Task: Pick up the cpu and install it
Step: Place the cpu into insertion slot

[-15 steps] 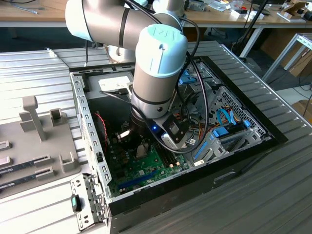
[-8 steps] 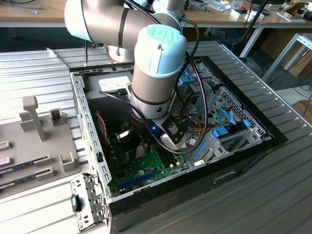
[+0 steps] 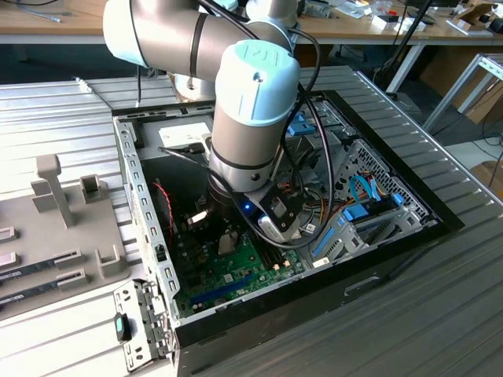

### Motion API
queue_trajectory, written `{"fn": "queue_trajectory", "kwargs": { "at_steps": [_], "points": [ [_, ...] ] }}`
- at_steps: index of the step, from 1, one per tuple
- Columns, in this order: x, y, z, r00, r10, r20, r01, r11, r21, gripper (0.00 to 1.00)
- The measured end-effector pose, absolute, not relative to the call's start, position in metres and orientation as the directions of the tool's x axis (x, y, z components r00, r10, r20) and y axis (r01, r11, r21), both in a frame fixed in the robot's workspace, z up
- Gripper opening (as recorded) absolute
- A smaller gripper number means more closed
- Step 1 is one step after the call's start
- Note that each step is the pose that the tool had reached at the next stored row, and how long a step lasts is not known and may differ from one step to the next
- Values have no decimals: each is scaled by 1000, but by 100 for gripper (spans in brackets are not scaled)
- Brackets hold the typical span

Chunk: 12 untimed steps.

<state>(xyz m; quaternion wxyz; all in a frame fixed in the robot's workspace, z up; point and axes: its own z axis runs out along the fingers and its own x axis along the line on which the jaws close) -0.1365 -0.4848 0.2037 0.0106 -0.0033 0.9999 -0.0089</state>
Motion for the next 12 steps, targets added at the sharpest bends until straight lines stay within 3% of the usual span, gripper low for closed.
{"fn": "queue_trajectory", "kwargs": {
  "at_steps": [12],
  "points": [
    [-136, -485, 203, -1000, -15, -21, -14, 1000, -18, 42]
  ]
}}
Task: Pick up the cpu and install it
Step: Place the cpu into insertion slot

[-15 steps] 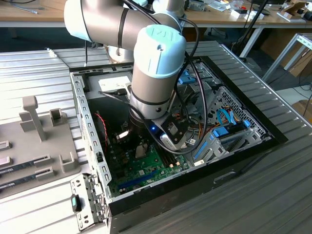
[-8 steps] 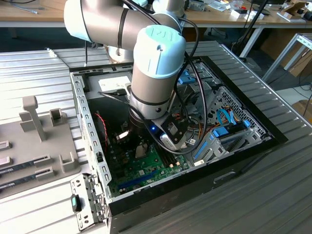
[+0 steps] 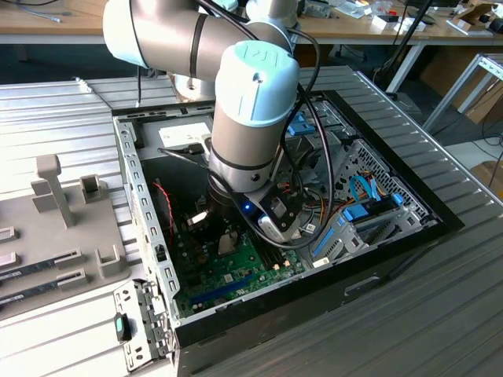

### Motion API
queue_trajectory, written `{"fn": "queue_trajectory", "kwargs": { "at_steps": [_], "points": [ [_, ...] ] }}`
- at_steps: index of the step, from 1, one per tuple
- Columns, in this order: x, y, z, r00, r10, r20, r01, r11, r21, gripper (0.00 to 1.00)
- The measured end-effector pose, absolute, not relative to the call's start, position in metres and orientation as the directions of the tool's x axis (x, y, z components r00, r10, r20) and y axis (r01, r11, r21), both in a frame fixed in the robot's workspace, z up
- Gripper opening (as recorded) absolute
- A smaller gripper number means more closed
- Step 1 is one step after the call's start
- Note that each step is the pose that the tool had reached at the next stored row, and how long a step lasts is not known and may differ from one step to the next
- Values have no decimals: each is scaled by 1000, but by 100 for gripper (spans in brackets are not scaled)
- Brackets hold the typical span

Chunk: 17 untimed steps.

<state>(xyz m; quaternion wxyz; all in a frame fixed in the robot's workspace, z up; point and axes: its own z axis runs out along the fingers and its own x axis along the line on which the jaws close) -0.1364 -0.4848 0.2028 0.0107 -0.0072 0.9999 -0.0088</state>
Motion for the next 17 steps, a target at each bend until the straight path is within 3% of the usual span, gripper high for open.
{"fn": "queue_trajectory", "kwargs": {
  "at_steps": [4, 6, 17],
  "points": [
    [-136, -485, 203, -1000, -14, -21, -14, 1000, -18, 42],
    [-136, -485, 203, -1000, -15, -21, -14, 1000, -18, 50],
    [-135, -485, 206, -1000, -14, -21, -14, 1000, -10, 50]
  ]
}}
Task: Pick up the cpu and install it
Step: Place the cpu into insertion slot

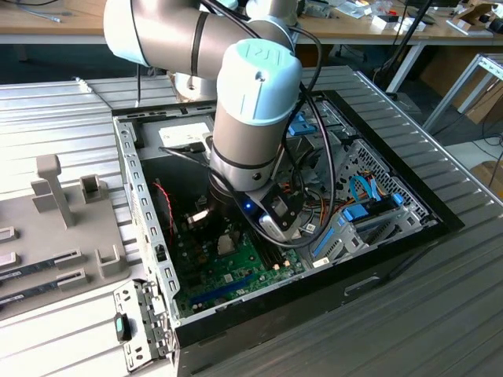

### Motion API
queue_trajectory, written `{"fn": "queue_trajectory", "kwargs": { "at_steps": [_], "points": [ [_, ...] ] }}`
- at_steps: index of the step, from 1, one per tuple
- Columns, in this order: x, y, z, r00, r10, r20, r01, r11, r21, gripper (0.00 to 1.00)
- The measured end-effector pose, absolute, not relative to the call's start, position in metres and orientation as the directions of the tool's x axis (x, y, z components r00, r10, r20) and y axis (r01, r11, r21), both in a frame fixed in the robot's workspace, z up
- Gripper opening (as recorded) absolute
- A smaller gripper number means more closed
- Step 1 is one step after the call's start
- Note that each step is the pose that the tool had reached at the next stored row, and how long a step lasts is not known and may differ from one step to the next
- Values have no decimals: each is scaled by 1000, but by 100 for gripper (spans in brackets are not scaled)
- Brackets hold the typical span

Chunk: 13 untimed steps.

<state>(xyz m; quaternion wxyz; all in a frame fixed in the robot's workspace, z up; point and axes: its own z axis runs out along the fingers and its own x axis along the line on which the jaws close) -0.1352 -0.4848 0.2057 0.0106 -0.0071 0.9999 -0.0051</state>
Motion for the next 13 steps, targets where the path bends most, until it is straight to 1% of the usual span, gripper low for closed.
{"fn": "queue_trajectory", "kwargs": {
  "at_steps": [4, 5, 8, 9, 10, 13],
  "points": [
    [-134, -484, 209, -1000, -15, -21, -15, 1000, -3, 50],
    [-133, -484, 209, -1000, -15, -21, -15, 1000, -1, 49],
    [-121, -484, 209, -1000, -15, -18, -15, 1000, -1, 29],
    [-114, -484, 209, -1000, -15, -17, -15, 1000, -1, 18],
    [-113, -484, 211, -1000, -15, -16, -15, 1000, -1, 12],
    [-110, -484, 216, -1000, -15, -16, -15, 1000, 1, 11]
  ]
}}
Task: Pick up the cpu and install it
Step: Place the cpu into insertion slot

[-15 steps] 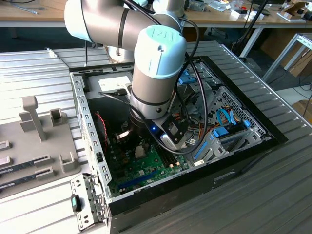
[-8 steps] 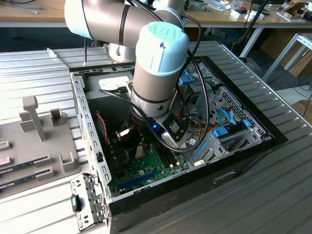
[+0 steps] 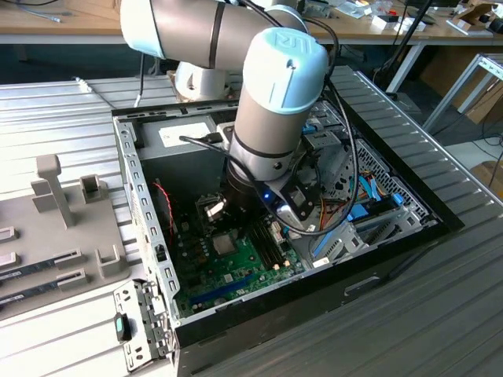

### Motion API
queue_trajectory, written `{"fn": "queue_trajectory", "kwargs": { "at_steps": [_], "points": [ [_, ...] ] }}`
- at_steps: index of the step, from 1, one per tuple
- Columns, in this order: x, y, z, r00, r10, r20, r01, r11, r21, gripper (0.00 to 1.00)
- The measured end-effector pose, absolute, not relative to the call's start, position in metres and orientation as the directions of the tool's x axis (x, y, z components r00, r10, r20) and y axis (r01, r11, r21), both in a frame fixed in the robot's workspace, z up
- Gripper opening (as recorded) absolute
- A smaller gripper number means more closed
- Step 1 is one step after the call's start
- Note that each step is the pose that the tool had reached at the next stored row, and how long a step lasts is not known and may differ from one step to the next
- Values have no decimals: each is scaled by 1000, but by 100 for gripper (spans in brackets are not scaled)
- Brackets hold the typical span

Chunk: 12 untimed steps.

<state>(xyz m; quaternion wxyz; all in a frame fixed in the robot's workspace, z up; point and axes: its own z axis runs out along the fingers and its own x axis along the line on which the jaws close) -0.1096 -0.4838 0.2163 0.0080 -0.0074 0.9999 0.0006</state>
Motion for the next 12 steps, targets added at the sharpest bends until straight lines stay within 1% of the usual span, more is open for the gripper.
{"fn": "queue_trajectory", "kwargs": {
  "at_steps": [2, 4, 12],
  "points": [
    [-94, -484, 216, -1000, -15, -8, -15, 1000, 2, 11],
    [-87, -484, 218, -1000, -15, -6, -15, 1000, 3, 11],
    [-85, -484, 220, -1000, -15, -6, -15, 1000, 3, 11]
  ]
}}
